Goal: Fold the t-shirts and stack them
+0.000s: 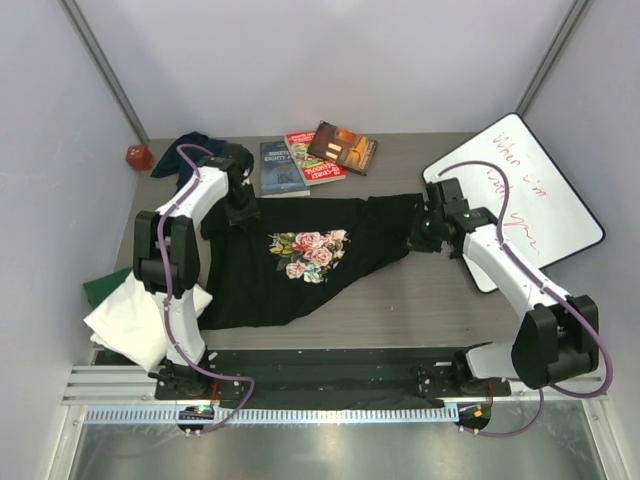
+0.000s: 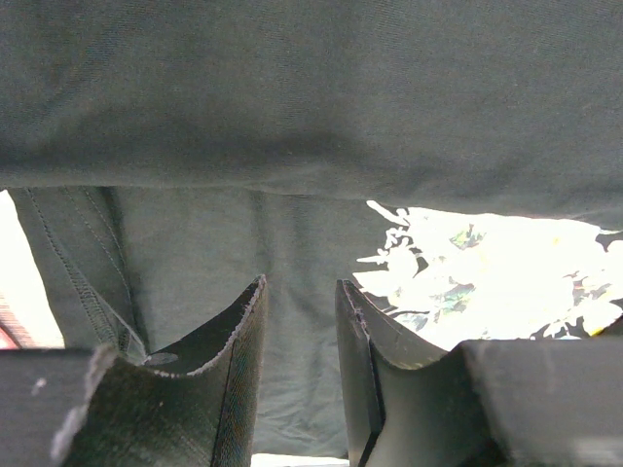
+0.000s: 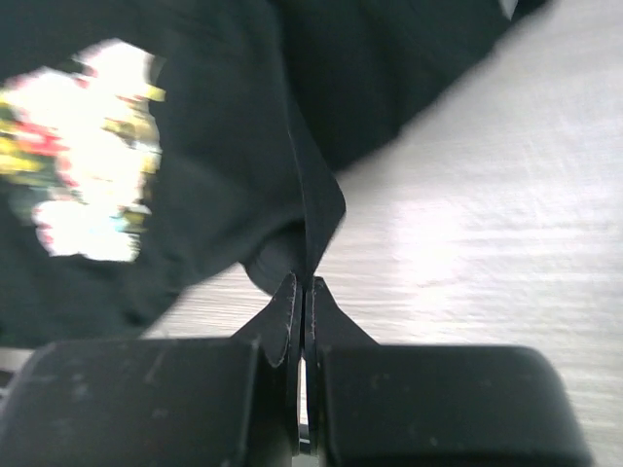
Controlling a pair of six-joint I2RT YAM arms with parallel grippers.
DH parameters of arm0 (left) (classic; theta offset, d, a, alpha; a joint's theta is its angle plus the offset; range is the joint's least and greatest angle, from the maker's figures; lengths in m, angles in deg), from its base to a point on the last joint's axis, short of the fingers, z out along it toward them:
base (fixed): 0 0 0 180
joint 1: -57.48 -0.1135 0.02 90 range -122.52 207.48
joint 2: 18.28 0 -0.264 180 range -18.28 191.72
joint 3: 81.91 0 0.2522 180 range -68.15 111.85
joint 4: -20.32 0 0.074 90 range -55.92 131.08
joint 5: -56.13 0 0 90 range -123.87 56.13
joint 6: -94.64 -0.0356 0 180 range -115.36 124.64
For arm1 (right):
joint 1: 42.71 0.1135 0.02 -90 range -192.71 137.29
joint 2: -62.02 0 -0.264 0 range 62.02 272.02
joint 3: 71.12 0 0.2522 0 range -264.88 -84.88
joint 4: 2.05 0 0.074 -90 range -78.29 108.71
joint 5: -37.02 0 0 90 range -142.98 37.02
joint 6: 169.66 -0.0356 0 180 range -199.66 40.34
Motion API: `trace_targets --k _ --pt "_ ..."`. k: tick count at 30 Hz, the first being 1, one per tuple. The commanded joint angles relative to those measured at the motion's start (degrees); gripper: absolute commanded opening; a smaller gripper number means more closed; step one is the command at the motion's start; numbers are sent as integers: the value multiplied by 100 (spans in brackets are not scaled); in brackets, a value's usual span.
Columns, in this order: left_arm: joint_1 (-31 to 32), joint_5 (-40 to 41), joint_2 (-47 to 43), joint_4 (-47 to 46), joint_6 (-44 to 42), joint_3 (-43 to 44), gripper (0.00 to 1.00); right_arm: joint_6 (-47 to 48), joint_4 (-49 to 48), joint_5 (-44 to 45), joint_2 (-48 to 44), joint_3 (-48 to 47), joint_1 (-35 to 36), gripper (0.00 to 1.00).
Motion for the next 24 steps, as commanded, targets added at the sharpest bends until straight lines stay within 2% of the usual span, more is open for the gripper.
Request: trace_targets --k 1,6,12,14,19,24 --pt "16 -44 -42 25 -107 173 35 78 116 -291 -213 -790 -18 1" --pt "16 -35 -51 42 -98 164 35 227 -51 -388 410 -1739 -9 1" --pt "25 -26 -68 34 -107 164 35 70 -780 -801 1771 -2680 -35 1" --pt "16 -26 -77 51 -116 164 35 -123 -912 -1185 2351 -2943 -35 1" --pt "16 -26 -68 42 -125 182 35 -616 -1606 -1741 3230 -3059 0 1" --pt "16 -26 -42 69 -125 208 35 -766 -2170 -2005 3575 -3049 132 1"
